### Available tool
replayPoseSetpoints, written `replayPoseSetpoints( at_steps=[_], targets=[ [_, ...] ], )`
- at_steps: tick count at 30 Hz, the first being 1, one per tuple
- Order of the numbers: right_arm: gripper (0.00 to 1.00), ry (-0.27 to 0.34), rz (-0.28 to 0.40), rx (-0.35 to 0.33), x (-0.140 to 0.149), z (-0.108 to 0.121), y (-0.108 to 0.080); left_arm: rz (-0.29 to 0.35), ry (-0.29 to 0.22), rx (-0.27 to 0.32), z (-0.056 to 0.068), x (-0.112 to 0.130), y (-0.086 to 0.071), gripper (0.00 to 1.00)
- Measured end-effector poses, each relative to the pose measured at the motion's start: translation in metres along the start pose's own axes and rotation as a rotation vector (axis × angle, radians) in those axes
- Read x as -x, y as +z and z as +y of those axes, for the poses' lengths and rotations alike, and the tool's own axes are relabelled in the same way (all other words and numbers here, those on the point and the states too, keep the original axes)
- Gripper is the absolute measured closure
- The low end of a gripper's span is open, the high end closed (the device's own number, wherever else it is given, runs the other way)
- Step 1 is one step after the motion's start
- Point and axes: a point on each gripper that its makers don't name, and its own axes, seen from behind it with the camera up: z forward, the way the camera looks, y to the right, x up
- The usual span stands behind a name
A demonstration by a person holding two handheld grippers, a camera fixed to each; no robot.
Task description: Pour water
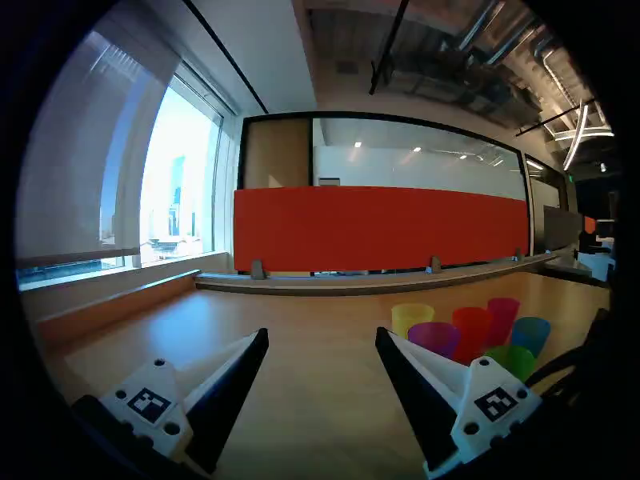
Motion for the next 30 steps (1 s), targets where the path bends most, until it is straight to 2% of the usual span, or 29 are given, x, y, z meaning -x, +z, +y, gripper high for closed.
replayPoseSetpoints(
  at_steps=[14,30],
  targets=[
    [0.00,0.030,-0.046,0.015,0.022,0.016,0.000,0.000,0.000,0.000,0.000,0.000,0.000,0.00],
    [0.00,0.068,-0.063,-0.008,0.034,0.015,0.005,0.000,0.000,0.000,0.000,0.000,0.000,0.00]
  ],
)
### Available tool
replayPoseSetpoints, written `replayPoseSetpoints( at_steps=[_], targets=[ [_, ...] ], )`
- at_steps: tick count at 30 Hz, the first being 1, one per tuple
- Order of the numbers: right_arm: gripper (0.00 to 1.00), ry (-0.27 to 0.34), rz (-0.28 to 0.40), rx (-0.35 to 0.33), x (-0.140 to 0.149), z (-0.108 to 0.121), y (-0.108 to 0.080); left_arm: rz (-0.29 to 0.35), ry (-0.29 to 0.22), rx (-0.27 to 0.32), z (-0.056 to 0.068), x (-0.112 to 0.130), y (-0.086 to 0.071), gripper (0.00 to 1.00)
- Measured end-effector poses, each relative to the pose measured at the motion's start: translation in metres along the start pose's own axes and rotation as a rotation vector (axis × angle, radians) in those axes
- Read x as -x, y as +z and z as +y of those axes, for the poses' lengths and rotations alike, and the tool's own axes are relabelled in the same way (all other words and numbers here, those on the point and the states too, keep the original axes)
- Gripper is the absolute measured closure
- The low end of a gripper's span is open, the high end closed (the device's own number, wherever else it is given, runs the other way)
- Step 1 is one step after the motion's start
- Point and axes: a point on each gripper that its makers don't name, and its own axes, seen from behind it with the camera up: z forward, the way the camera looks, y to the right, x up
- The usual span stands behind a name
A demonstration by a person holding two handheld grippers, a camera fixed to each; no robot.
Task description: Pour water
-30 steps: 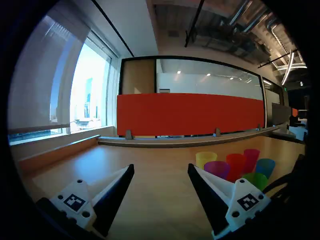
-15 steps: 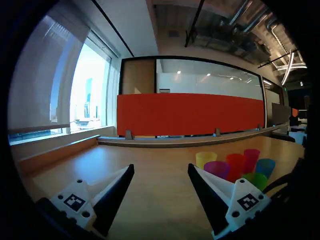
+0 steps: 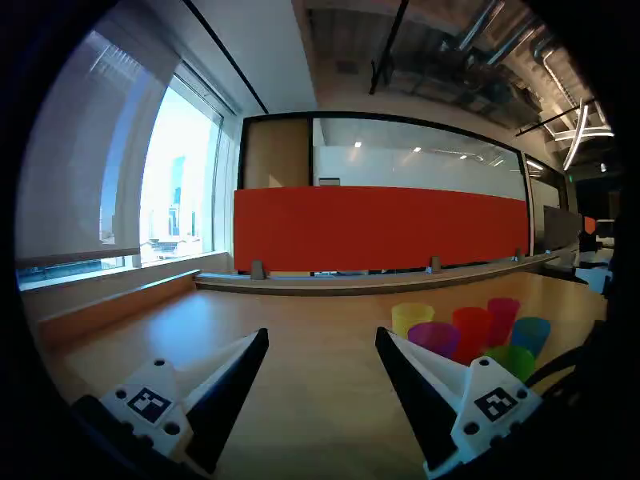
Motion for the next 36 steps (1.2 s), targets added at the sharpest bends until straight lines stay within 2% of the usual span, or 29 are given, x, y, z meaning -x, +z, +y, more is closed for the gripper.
replayPoseSetpoints(
  at_steps=[36],
  targets=[
    [0.00,0.007,-0.001,-0.010,-0.0004,-0.0009,-0.0020,0.000,0.000,0.000,-0.0001,-0.0003,0.0001,0.00]
  ],
)
